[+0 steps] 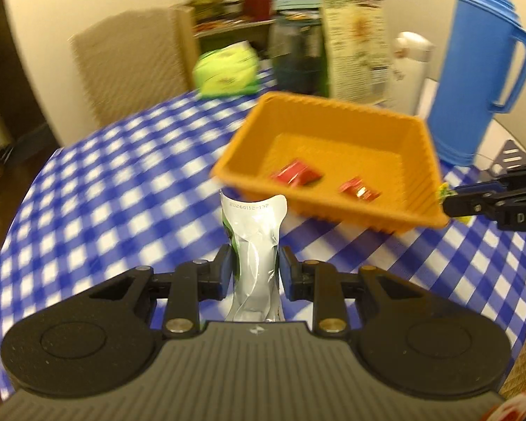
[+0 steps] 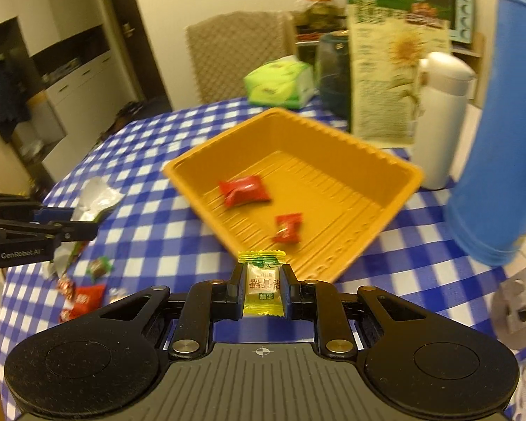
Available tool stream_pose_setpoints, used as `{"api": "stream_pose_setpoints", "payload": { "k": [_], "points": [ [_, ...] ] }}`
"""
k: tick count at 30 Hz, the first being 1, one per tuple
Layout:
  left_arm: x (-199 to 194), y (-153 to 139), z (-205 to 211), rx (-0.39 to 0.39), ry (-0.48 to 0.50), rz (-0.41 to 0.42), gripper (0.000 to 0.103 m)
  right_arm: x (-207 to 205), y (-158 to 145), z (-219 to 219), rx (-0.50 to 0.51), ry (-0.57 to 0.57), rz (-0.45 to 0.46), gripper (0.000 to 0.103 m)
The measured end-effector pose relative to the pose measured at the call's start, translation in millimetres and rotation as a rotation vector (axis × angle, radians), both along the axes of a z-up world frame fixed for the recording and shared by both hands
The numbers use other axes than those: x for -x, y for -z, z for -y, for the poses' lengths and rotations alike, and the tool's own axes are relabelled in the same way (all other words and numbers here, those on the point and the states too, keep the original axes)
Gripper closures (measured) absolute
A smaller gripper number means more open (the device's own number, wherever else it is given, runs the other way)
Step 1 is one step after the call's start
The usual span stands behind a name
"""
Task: Organize snacks
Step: 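Lower the pouch and yellow candy into the orange tray and open both grippers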
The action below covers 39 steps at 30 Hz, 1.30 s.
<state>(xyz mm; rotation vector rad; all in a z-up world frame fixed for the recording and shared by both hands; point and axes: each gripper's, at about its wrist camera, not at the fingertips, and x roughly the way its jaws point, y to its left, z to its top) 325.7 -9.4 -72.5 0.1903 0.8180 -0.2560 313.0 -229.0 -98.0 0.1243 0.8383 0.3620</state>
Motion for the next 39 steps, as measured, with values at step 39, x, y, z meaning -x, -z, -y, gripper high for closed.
{"api": "stream_pose_setpoints", "payload": {
  "k": [39],
  "points": [
    [-152.7,45.0,136.0,-0.067,0.301,-0.089,0.077,-114.5,38.1,43.4,-0.001,0.125,0.005,0.083]
  ]
}}
